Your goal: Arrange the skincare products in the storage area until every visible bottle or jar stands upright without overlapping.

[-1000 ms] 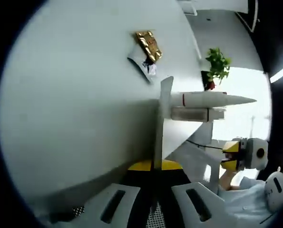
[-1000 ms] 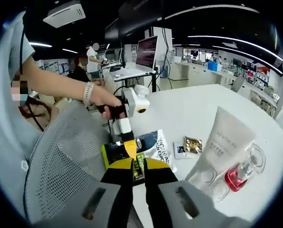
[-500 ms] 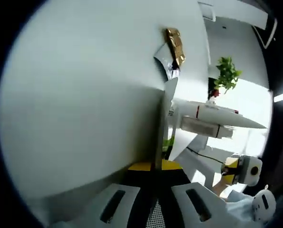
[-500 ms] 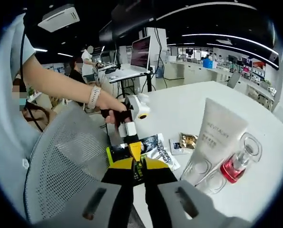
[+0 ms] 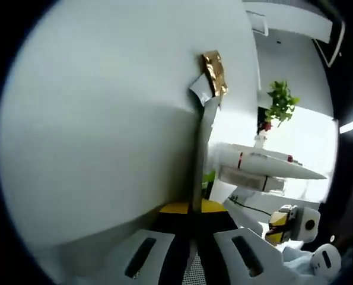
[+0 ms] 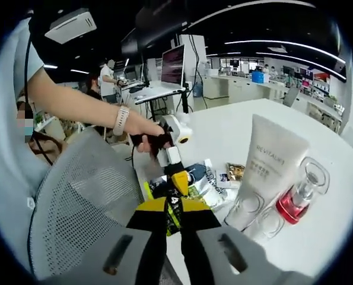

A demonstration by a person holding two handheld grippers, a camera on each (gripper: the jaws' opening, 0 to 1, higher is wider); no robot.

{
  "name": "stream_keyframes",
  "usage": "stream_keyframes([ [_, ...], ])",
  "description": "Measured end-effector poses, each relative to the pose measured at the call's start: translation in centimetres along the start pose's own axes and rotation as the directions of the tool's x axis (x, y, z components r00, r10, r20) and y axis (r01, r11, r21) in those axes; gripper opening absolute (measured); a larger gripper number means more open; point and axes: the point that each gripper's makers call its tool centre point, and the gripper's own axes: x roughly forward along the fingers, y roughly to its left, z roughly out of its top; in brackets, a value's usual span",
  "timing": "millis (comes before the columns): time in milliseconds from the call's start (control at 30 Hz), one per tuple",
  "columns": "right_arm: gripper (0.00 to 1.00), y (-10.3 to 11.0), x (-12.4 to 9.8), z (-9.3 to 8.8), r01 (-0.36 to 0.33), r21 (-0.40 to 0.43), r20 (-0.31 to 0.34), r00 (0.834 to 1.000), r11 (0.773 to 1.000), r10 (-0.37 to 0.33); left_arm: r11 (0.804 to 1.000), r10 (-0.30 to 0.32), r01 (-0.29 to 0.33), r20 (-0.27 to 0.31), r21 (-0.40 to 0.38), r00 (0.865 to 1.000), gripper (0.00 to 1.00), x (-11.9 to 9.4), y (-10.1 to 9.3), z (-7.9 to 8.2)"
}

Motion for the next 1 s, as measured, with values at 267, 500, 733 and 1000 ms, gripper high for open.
stream_keyframes([
  [267, 0.07, -0.1, 0.1, -0.3, 0.001, 0.015, -0.004, 1.000, 1.000, -0.001, 1.000, -0.016, 0.014, 0.088, 0.022, 0.996, 0.00, 0.3, -1.8, 4.2],
  [500, 0.07, -0.4, 0.1, -0.2, 0.007, 0.025, -0.006, 1.000, 1.000, -0.006, 0.999, -0.018, 0.011, 0.121, 0.051, 0.993, 0.00, 0.4, -3.6, 7.3],
  [733, 0.07, -0.7, -0.1, -0.1, 0.017, 0.030, -0.004, 1.000, 0.999, -0.017, 0.997, -0.019, 0.007, 0.153, 0.080, 0.988, 0.00, 0.1, -5.0, 10.1],
  [1000, 0.07, -0.8, -0.3, -0.1, 0.025, 0.037, 0.001, 1.000, 0.999, -0.025, 0.997, -0.027, 0.016, 0.154, 0.069, 0.988, 0.00, 0.1, -5.4, 10.5],
])
